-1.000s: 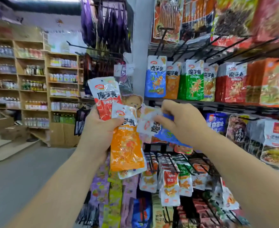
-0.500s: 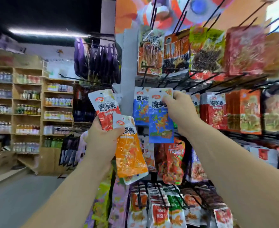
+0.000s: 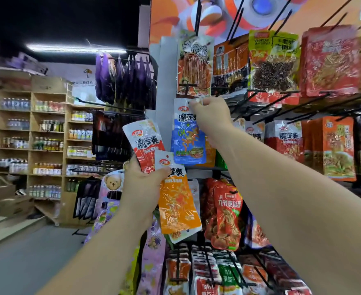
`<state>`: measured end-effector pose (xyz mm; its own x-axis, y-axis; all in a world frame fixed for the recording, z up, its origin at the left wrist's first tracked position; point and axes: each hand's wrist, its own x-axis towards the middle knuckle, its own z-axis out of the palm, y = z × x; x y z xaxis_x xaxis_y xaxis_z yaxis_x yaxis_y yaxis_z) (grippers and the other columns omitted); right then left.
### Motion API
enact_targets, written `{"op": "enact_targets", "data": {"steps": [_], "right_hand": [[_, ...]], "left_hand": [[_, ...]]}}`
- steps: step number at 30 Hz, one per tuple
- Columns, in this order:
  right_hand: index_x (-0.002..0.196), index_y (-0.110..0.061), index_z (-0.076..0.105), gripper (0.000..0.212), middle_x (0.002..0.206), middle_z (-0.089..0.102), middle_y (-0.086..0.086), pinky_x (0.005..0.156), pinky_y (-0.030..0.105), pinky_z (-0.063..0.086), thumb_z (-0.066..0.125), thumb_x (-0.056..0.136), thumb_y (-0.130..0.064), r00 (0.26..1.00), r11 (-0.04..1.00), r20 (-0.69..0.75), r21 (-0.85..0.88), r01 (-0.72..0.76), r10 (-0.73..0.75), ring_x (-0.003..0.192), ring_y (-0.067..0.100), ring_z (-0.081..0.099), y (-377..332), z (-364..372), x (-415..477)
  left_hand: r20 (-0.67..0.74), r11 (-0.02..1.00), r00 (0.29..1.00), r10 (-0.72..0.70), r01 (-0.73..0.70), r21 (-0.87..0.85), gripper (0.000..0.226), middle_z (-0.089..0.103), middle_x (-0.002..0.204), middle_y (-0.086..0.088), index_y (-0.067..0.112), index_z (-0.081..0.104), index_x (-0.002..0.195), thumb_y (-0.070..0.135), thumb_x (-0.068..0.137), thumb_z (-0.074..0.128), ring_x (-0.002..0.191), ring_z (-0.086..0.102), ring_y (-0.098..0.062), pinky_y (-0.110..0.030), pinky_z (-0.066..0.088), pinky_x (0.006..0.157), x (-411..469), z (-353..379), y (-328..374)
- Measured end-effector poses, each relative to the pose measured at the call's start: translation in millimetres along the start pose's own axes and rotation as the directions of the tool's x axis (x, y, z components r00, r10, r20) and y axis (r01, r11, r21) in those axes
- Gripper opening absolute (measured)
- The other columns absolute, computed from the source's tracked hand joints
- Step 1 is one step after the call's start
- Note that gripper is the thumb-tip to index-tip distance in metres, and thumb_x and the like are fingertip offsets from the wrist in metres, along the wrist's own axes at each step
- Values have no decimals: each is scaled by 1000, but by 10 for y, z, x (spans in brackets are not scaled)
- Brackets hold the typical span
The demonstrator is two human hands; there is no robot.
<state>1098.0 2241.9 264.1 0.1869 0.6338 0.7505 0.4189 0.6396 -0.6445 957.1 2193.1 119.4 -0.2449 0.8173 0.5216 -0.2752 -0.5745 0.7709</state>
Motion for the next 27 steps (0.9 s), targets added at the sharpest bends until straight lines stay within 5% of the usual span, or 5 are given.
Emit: {"op": "enact_targets", "data": {"steps": [7, 11, 16, 22, 27], "right_hand": [[60, -20, 31, 50, 44, 20, -8, 59, 32, 21, 64, 96, -25, 1000, 999, 5, 50, -10, 10, 51, 20, 19, 45, 82, 74], [61, -20, 31, 49, 38, 19, -10, 41, 28, 14, 60, 101, -25, 1000, 998, 8, 58, -6, 6, 39, 11, 17, 95, 112, 81], [54, -21, 25, 55, 44, 17, -9, 57, 34, 13, 61, 96, -23, 999, 997, -54, 79, -2, 7, 50, 17, 16, 85, 188, 101], [47, -17, 31, 60, 33, 20, -7, 48, 32, 14, 61, 98, -28, 996, 995, -84, -85, -49, 42, 44, 16, 19, 220, 177, 130], [54, -16, 38, 58, 51, 37, -1, 47, 34, 22, 58, 103, -40, 1000, 960, -21, -279, -16, 11, 49, 18, 33, 309, 152, 164]], "left_hand": [[17, 1000, 1000, 0, 0, 0, 36, 78, 104, -4, 28, 64, 112, -3, 94, 69, 95, 77, -31, -58, 62, 85, 55, -101, -34], [20, 1000, 1000, -15, 15, -6, 36, 78, 105, -6, 25, 63, 117, -1, 94, 70, 96, 77, -33, -61, 61, 86, 51, -144, -90], [29, 1000, 999, -16, 17, -22, 37, 78, 106, -8, 23, 61, 119, -2, 93, 71, 97, 76, -35, -59, 62, 84, 63, -177, -143], [34, 1000, 999, -3, 4, -29, 36, 78, 103, -5, 24, 61, 117, -1, 93, 71, 95, 77, -33, -54, 62, 82, 54, -185, -173], [43, 999, 999, -8, 9, -40, 35, 79, 99, -2, 25, 60, 115, 0, 94, 71, 91, 78, -31, -51, 63, 77, 58, -177, -178]]}}
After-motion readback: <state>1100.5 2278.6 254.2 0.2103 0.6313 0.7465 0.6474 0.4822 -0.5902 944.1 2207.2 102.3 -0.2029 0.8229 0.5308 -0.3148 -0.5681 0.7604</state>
